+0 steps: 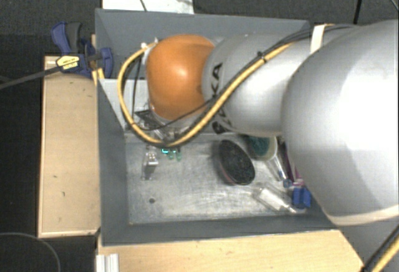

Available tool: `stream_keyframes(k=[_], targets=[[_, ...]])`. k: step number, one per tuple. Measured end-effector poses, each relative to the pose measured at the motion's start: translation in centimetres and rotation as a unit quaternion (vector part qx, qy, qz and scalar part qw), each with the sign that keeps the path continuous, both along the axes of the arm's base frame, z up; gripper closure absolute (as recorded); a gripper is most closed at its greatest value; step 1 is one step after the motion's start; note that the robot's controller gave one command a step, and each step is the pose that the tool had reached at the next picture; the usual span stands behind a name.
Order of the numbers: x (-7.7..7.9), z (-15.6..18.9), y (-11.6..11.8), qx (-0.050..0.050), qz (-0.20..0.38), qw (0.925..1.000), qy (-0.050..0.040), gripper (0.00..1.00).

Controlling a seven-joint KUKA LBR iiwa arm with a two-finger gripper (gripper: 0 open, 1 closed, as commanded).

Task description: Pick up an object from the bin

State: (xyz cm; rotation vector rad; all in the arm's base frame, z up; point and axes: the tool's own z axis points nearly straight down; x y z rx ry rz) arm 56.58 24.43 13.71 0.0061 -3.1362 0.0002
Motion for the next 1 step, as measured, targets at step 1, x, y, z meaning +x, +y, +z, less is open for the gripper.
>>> stream_keyframes(k=[1], targets=[[2.05, -6.35, -7.51, 0.000, 0.143, 0.9897, -0.0025, 0.00]])
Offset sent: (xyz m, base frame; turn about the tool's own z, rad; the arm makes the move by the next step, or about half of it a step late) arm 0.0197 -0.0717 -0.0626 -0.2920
